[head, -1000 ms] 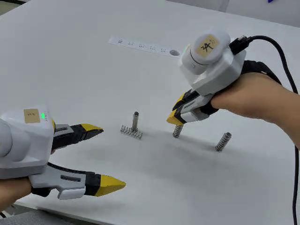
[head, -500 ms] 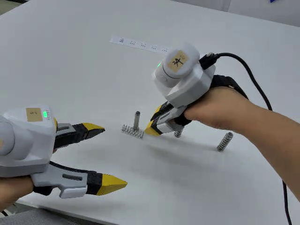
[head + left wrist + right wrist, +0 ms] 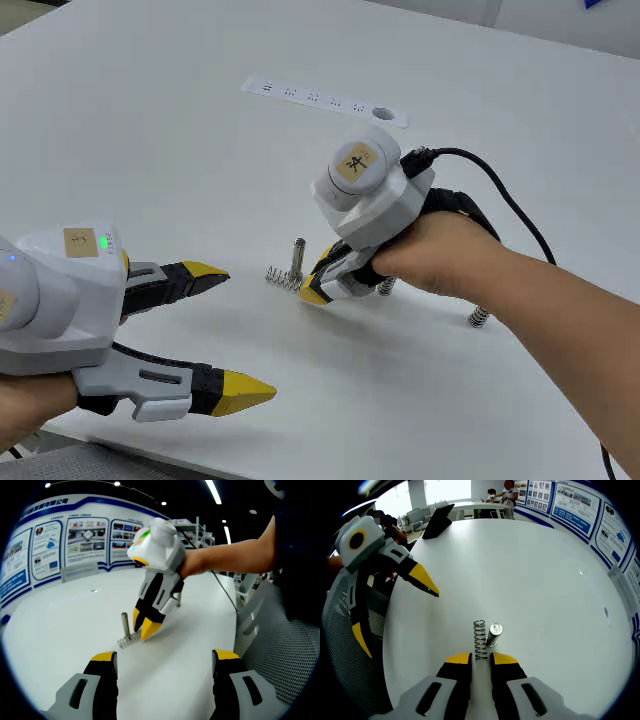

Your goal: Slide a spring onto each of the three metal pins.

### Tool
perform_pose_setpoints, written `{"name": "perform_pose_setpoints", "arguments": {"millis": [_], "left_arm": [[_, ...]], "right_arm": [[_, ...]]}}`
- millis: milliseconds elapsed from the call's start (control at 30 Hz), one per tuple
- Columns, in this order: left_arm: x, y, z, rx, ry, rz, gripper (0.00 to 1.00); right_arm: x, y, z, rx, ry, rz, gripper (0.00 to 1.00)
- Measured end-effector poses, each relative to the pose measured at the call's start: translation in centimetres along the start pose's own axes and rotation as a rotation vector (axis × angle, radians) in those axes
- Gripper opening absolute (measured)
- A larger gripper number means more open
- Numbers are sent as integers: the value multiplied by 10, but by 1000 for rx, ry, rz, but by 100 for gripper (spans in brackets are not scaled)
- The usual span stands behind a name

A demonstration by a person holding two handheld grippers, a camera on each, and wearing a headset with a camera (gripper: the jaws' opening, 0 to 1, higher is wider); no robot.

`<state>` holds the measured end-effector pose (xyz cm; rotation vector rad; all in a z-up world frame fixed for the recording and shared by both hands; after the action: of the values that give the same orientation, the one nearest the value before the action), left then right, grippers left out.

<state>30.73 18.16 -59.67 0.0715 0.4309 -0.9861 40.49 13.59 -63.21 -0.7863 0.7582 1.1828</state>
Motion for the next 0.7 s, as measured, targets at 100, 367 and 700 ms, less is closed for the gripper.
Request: {"name": "perform_pose_setpoints", "arguments": {"millis": [100,367,700], "left_arm": [[0,0,0,0,1,-2,79],[1,0,0,-1,0,-3,79],[0,0,0,0,0,-1,79]], "right_arm": [[4,-1,-1,1,2,2,16],[6,1,-2,12,3,9,15],[-1,5,-6,-1,21,17,12]]}}
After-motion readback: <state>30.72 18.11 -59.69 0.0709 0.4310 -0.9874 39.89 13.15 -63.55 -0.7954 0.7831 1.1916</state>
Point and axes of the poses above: the centre of the closed fingertips' face, and the gripper's own axes: x roughly forward along the fingers, y roughly to its left, z roughly out of its top, the point moved 3 cm from there along -x, roughly backward along the fingers, and after that the axes turned 8 degrees about -z, right-handed, at the moved point
